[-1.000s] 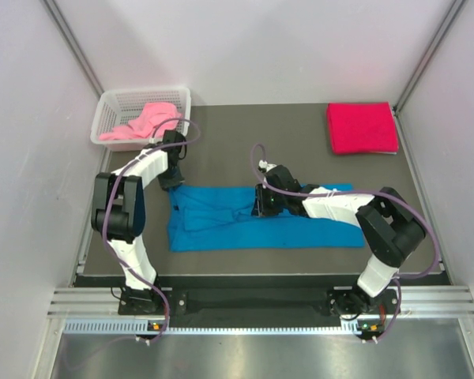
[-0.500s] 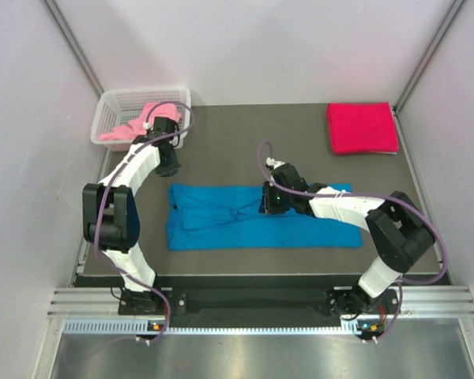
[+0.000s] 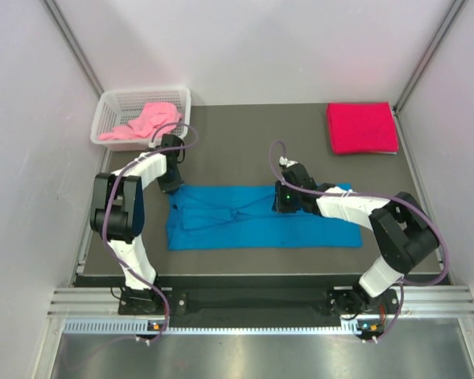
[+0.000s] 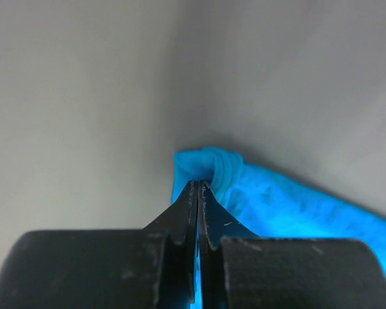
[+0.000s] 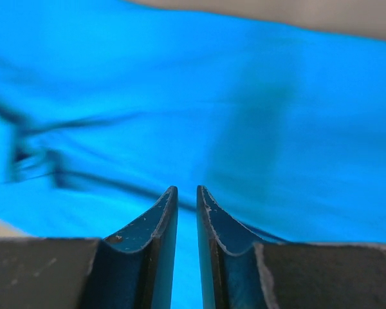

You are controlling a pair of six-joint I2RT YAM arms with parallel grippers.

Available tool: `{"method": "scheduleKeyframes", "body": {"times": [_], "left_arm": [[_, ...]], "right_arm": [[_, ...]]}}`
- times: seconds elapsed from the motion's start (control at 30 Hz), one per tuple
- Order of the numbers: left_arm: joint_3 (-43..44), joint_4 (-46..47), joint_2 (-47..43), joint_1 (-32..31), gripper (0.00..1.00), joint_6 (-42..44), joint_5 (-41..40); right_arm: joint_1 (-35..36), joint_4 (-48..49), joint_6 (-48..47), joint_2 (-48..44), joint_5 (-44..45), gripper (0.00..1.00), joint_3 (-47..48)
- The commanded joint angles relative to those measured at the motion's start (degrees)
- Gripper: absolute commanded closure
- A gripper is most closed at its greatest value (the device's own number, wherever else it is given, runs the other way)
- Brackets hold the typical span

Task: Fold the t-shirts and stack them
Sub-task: Fold the tshirt

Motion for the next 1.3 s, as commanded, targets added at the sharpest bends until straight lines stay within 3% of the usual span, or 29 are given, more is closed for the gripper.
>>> {"method": "scheduleKeyframes", "body": {"times": [0.0, 0.3, 0.7, 0.87, 1.0, 1.07, 1.27], "left_arm": [[-0.3, 2.3, 1.7, 0.2, 1.0, -1.3, -3.7], [0.5, 2.4, 2.7, 0.2, 1.0, -1.5, -5.8], [6.6, -1.5, 2.2, 0.1, 1.0, -0.5, -5.1], [9.6, -1.9, -4.1, -0.3, 0.99, 1.7, -1.5], [8.7, -0.5, -7.1, -0.3, 0.89, 2.6, 10.3], [6.8, 0.2, -8.4, -0.3, 0.79, 2.5, 11.0], [2.2, 2.0, -8.4, 3.7, 0.74, 2.7, 14.4]], "right_arm": [[-1.9, -2.8, -0.5, -2.5, 6.8, 0.82, -1.6], [-4.8, -7.8, 2.2, -6.6, 16.4, 0.87, -8.0], [-6.1, -14.1, 3.4, -11.3, 18.3, 0.88, -5.0], [-12.3, -16.0, 2.2, -14.9, 17.7, 0.86, -3.0], [-16.9, -15.4, -0.4, -13.5, 16.3, 0.87, -1.2], [-19.5, -14.5, -1.9, -12.9, 13.7, 0.85, -0.5], [-29.9, -15.8, -8.1, -9.2, 5.0, 0.73, 3.5]]}}
